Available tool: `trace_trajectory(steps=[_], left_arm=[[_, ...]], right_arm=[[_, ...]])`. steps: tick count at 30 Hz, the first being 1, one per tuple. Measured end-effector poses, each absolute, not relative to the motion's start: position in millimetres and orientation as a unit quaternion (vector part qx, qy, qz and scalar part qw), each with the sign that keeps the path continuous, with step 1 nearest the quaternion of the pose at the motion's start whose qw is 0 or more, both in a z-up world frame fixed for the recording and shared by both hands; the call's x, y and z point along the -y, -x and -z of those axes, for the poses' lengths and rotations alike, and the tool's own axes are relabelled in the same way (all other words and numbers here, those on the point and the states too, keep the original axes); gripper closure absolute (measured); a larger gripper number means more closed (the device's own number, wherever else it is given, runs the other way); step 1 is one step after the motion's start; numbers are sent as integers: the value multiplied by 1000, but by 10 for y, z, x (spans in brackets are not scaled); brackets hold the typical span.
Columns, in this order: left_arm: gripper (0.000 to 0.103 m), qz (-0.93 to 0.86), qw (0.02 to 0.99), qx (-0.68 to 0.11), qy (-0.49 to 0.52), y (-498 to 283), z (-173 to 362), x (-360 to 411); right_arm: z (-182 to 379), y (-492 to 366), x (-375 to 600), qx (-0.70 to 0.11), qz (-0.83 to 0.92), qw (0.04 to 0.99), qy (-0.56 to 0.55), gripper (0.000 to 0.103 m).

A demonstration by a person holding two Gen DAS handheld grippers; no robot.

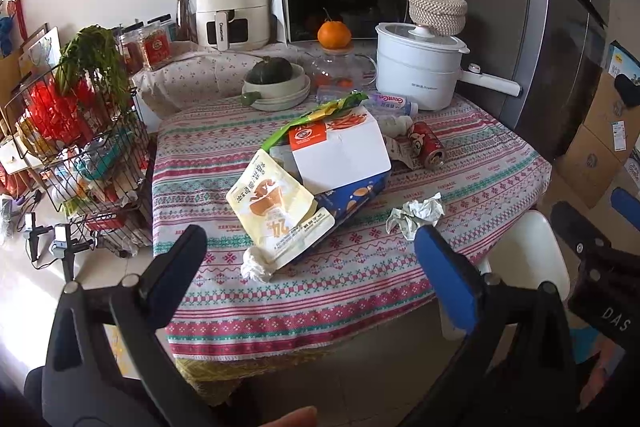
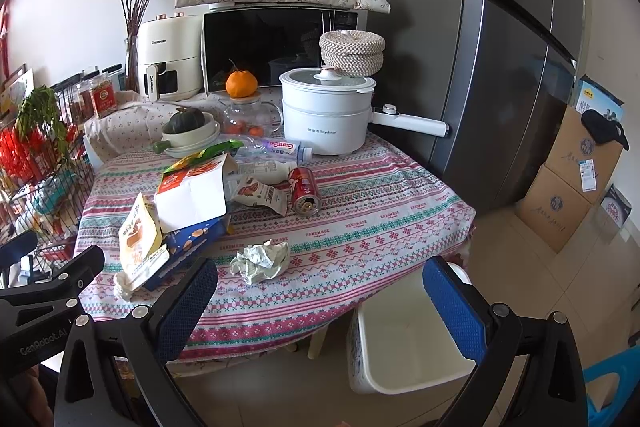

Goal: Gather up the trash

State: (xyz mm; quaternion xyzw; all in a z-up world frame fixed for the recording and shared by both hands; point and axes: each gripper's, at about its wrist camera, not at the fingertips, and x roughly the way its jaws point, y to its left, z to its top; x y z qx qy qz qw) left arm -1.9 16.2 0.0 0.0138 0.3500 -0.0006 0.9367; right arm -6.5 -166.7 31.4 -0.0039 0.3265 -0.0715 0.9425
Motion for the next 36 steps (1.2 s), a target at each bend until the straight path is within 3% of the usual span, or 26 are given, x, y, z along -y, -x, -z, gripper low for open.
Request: trace_trajectory(steps=[36], left_arm=[[0, -4, 937, -349, -15, 1, 17, -214]], right_arm=[[-315, 69, 1678, -326, 72, 943, 4, 0]])
